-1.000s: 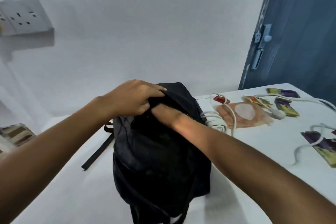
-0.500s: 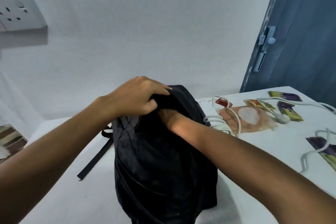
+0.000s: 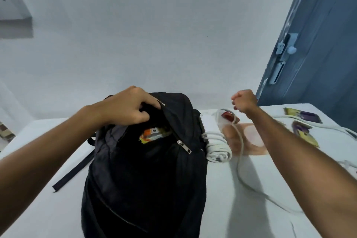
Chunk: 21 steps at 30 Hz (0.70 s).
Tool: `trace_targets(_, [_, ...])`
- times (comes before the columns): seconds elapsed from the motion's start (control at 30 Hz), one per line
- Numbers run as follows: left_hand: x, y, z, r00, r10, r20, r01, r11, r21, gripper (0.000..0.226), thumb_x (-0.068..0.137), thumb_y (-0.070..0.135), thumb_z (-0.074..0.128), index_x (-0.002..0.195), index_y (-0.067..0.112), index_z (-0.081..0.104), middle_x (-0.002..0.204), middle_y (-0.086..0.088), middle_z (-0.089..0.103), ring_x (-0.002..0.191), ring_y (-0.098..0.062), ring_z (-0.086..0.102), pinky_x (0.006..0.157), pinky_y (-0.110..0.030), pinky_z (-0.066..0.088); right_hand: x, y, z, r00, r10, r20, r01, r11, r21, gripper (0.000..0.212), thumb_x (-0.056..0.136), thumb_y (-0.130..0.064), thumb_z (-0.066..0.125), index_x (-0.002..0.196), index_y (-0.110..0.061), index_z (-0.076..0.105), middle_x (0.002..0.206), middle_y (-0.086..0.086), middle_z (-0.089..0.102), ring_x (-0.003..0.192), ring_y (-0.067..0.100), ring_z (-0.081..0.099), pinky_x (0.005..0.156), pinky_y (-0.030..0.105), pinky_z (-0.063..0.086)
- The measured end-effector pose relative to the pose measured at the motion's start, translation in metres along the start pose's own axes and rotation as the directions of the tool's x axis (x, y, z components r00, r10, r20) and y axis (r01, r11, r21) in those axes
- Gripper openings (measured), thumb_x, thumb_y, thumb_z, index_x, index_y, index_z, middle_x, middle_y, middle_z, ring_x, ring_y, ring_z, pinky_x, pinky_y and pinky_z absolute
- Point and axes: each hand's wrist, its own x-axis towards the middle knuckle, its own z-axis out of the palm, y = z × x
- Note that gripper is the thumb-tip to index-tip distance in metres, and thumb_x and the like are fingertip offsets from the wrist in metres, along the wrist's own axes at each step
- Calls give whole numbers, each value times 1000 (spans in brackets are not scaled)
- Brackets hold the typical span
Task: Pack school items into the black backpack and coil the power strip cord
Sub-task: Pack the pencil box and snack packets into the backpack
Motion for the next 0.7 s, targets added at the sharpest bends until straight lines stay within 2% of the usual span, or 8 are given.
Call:
trace_targets(0.07, [-1,0,2,1000,-29,-6,29,999,-20,51,62,17,50,107,22,73,117,17,67,102,-2,64,91,-31,51,20,49,9,1000,19,-4,-19,979,-205,22,76,-1,61,95,-3,72,104,18,70,98,33,65,83,34,51])
trace_targets(0.1, [-2,0,4,999,-36,-14,36,999,-35,50,63,17,49,107,23,73,118,18,67,105,1,62,92,-30,50,23,62,13,1000,15,22,-8,967,-254,27,74,-1,67,101,-4,71,107,17,69,101,32,64,86,32,49])
trace_targets(0.2, [-3,1,9,998,-55,-44,52,997,-54,49,64,15,50,106,22,74,120,17,66,106,3,62,90,-29,51,33,75,27,996,-22,84,46,956,-289,35,75,-11,72,110,-9,69,114,15,68,104,30,63,85,31,48])
trace_targets(0.33, [-2,2,16,995,-69,-75,62,994,-91,50,63,9,48,105,16,74,120,17,66,81,16,60,64,-4,41,46,72,35,980,-78,181,126,953,-275,31,80,-14,70,111,-8,70,110,15,70,99,30,65,77,27,45])
trace_targets(0.47, [-1,5,20,994,-50,-99,41,995,-89,47,66,2,51,106,11,74,120,13,65,78,26,53,64,2,35,49,76,31,968,-91,232,151,955,-255,32,76,-9,68,108,-10,73,97,12,71,90,26,64,74,26,45])
trace_targets(0.57, [-5,4,21,993,-63,-103,54,994,-90,49,66,7,50,107,18,74,119,26,62,86,8,64,63,-10,45,44,79,29,948,-107,301,188,949,-254,25,72,-13,68,96,-17,77,79,5,70,76,23,62,66,27,44])
trace_targets(0.63, [-8,3,20,993,-66,-97,57,994,-89,51,66,10,49,108,24,73,118,32,60,86,-5,68,64,-23,51,43,83,30,959,-122,255,189,948,-255,23,73,-19,73,96,-17,75,88,9,73,84,27,65,70,31,49])
trace_targets(0.7, [-9,4,20,994,-56,-90,49,995,-84,52,66,10,48,108,26,73,118,35,59,84,-9,69,65,-27,52,38,83,32,987,-103,121,136,944,-302,24,76,-20,71,99,-14,71,100,13,71,96,33,62,78,35,50])
